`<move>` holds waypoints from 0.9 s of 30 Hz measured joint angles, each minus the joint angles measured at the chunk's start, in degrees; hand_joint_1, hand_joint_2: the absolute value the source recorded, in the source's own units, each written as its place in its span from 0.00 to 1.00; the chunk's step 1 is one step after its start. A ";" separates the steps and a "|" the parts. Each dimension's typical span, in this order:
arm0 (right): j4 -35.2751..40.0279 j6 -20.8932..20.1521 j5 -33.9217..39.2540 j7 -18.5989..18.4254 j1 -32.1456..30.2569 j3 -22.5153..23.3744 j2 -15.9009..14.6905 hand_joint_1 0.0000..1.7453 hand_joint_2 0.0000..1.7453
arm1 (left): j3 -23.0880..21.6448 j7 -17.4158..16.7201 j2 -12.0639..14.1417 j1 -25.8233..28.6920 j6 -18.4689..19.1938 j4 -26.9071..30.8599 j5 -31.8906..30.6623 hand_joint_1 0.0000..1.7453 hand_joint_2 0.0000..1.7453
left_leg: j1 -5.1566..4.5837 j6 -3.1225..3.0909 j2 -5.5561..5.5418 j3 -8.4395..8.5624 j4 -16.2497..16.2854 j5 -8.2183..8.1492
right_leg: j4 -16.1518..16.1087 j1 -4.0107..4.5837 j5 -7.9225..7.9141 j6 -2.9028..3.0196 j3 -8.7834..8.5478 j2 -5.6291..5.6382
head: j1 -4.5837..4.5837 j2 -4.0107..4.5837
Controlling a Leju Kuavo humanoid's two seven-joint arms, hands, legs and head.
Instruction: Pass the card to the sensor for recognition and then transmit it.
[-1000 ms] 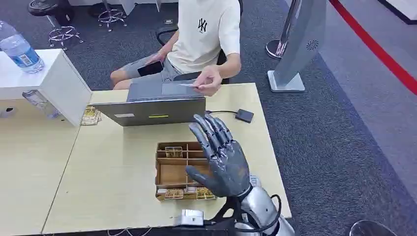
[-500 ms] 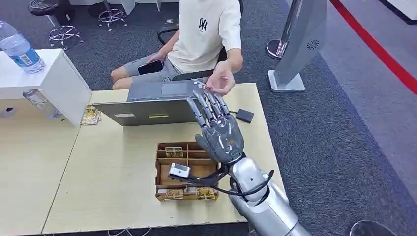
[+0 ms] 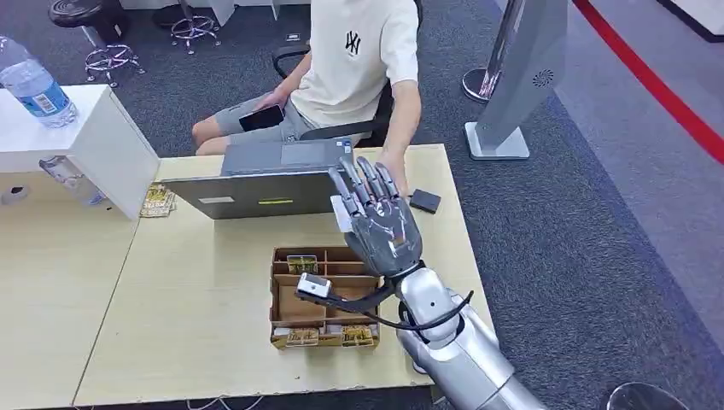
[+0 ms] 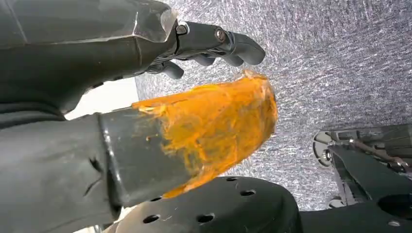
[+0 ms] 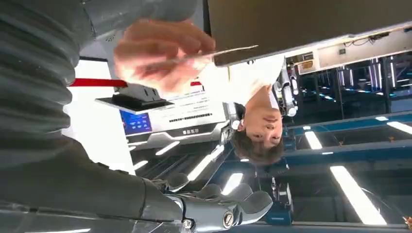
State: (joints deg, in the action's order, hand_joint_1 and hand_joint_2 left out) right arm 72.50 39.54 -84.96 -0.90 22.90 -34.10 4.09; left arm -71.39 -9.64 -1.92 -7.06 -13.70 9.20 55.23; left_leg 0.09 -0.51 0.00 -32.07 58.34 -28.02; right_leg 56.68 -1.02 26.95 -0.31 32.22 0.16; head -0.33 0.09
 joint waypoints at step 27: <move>-0.11 0.02 6.42 2.07 -0.87 0.63 0.02 1.00 1.00 | -0.57 0.09 0.02 -0.07 0.07 0.00 0.54 0.00 0.00 | 0.00 0.00 0.00 0.01 0.00 0.00 | 0.00 0.00 0.00 0.00 0.00 0.00 | 0.00 0.00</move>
State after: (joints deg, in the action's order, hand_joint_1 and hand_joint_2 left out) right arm 72.39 39.56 -78.54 1.18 22.03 -33.46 4.11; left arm -71.95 -9.55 -1.90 -7.13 -13.64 9.20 55.78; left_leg 0.09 -0.51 0.00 -32.06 58.34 -28.02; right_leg 56.68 -1.02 26.95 -0.31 32.22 0.16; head -0.33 0.09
